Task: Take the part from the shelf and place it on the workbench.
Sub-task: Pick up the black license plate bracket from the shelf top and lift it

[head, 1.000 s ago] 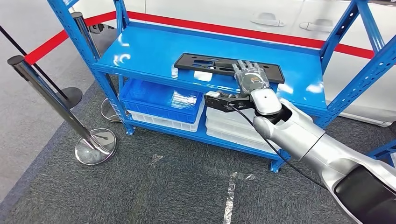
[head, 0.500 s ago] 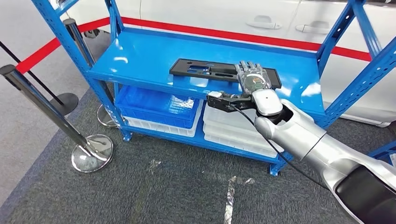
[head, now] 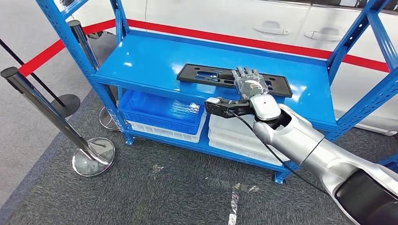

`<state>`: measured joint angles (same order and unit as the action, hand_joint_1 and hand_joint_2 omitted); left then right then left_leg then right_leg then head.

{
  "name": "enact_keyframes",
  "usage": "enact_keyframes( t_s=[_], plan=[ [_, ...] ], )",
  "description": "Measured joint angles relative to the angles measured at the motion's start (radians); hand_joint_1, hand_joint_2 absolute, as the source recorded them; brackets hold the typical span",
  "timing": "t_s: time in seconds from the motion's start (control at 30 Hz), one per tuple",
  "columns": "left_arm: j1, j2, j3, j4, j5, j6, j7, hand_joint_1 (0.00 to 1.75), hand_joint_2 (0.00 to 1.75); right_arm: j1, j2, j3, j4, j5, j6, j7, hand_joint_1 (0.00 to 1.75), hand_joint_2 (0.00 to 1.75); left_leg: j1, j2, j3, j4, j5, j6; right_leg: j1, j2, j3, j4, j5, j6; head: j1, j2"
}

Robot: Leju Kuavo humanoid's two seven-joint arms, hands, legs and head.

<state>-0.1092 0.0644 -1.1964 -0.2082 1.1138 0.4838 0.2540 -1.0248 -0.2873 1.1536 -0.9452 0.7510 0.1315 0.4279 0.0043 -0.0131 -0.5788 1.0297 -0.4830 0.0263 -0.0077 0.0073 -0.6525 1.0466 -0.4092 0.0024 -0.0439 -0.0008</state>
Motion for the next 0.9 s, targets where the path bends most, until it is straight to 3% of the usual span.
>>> enact_keyframes(
  t_s=[0.1, 0.17, 0.27, 0.3, 0.33, 0.4, 0.47, 0.5, 0.63, 0.7, 0.77, 0.8, 0.83, 0.87, 0.9],
  plan=[
    [-0.001, 0.0, -0.002, 0.0, 0.001, 0.0, 0.004, 0.0, 0.0, 0.001, 0.0, 0.0, 0.0, -0.002, 0.0, -0.001, 0.0, 0.0, 0.0, 0.001, 0.004, -0.004, -0.007, -0.015, -0.001, 0.002, 0.012, -0.015, -0.007, -0.008, -0.002, 0.0],
    [-0.001, 0.0, -0.004, 0.0, 0.005, 0.0, 0.005, 0.0, 0.0, 0.0, 0.0, 0.0, 0.001, -0.004, -0.002, -0.001, 0.0, 0.0, 0.001, 0.003, -0.016, 0.044, -0.035, -0.025, -0.009, 0.001, 0.027, -0.029, -0.008, -0.016, -0.004, 0.0],
    [-0.001, -0.001, -0.007, 0.0, 0.008, 0.002, 0.005, 0.0, 0.0, 0.005, 0.0, 0.0, 0.004, -0.009, -0.003, -0.002, 0.0, 0.0, 0.007, 0.006, -0.118, 0.224, -0.093, -0.037, -0.011, -0.001, 0.043, -0.035, -0.017, -0.024, -0.006, 0.0],
    [0.0, -0.001, -0.008, 0.0, 0.008, 0.003, 0.004, 0.0, 0.0, 0.009, -0.001, 0.0, 0.005, -0.011, -0.004, -0.003, 0.0, 0.0, 0.008, 0.006, -0.145, 0.259, -0.09, -0.041, -0.012, 0.0, 0.048, -0.034, -0.021, -0.024, -0.006, 0.0],
    [0.001, -0.001, -0.009, 0.0, 0.008, 0.003, 0.004, 0.0, 0.0, 0.013, -0.001, 0.0, 0.007, -0.013, -0.004, -0.003, 0.0, 0.0, 0.01, 0.007, -0.156, 0.259, -0.07, -0.043, -0.013, 0.001, 0.053, -0.034, -0.026, -0.023, -0.006, 0.0],
    [0.003, 0.0, -0.009, 0.0, 0.009, 0.004, 0.005, 0.0, 0.0, 0.017, -0.005, 0.0, 0.009, -0.017, -0.005, 0.0, 0.0, 0.0, 0.014, 0.008, -0.126, 0.155, 0.013, -0.046, -0.016, 0.003, 0.067, -0.032, -0.037, -0.018, -0.006, 0.0],
    [0.004, 0.0, -0.009, 0.0, 0.01, 0.005, 0.006, 0.0, 0.0, 0.016, -0.012, 0.0, 0.011, -0.02, -0.006, 0.007, 0.0, 0.0, 0.013, 0.007, -0.075, 0.037, 0.064, -0.044, -0.015, 0.005, 0.076, -0.03, -0.049, -0.008, -0.008, 0.0],
    [0.004, -0.001, -0.01, 0.0, 0.01, 0.006, 0.006, 0.0, 0.0, 0.016, -0.018, 0.0, 0.011, -0.021, -0.007, 0.011, 0.0, 0.0, 0.011, 0.006, -0.062, 0.007, 0.069, -0.039, -0.013, 0.006, 0.077, -0.029, -0.053, -0.002, -0.008, 0.0],
    [0.002, -0.001, -0.01, 0.0, 0.01, 0.006, 0.008, 0.0, 0.0, 0.019, -0.038, -0.001, 0.012, -0.025, -0.008, 0.022, 0.0, 0.0, 0.009, 0.006, -0.047, -0.011, 0.054, -0.011, -0.014, 0.005, 0.075, -0.022, -0.067, 0.02, -0.006, 0.0],
    [0.002, -0.001, -0.01, 0.0, 0.009, 0.007, 0.01, 0.0, 0.0, 0.019, -0.046, -0.002, 0.011, -0.029, -0.008, 0.025, 0.0, 0.0, 0.01, 0.007, -0.033, -0.018, 0.05, 0.003, -0.014, 0.0, 0.04, 0.055, -0.104, 0.025, -0.002, 0.0],
    [0.002, -0.001, -0.01, 0.0, 0.009, 0.008, 0.01, 0.0, 0.0, 0.024, -0.055, -0.002, 0.012, -0.034, -0.007, 0.027, 0.0, 0.0, 0.006, 0.007, -0.025, -0.018, 0.043, 0.014, -0.012, -0.002, -0.036, 0.192, -0.149, 0.026, 0.001, 0.0],
    [0.002, -0.001, -0.01, 0.0, 0.008, 0.008, 0.01, 0.0, 0.0, 0.029, -0.06, -0.002, 0.012, -0.037, -0.006, 0.029, 0.0, 0.0, 0.005, 0.005, -0.021, -0.017, 0.039, 0.017, -0.011, -0.002, -0.071, 0.242, -0.156, 0.025, 0.001, 0.0],
    [0.002, -0.001, -0.01, 0.0, 0.008, 0.009, 0.01, 0.0, 0.0, 0.033, -0.064, -0.002, 0.012, -0.04, -0.006, 0.03, 0.0, 0.0, 0.003, 0.004, -0.017, -0.016, 0.034, 0.018, -0.011, -0.002, -0.091, 0.259, -0.144, 0.023, 0.001, 0.0],
    [0.002, -0.002, -0.01, 0.0, 0.008, 0.009, 0.008, 0.0, 0.0, 0.037, -0.067, -0.002, 0.012, -0.042, -0.005, 0.031, 0.0, 0.0, 0.001, 0.003, -0.011, -0.015, 0.029, 0.019, -0.01, -0.002, -0.092, 0.235, -0.113, 0.02, 0.001, 0.0],
    [0.003, -0.002, -0.01, 0.0, 0.008, 0.009, 0.007, 0.0, 0.0, 0.039, -0.07, -0.003, 0.012, -0.045, -0.005, 0.032, 0.0, 0.0, 0.0, 0.002, -0.005, -0.014, 0.023, 0.018, -0.008, -0.002, -0.074, 0.177, -0.07, 0.015, 0.001, 0.0]
  ],
)
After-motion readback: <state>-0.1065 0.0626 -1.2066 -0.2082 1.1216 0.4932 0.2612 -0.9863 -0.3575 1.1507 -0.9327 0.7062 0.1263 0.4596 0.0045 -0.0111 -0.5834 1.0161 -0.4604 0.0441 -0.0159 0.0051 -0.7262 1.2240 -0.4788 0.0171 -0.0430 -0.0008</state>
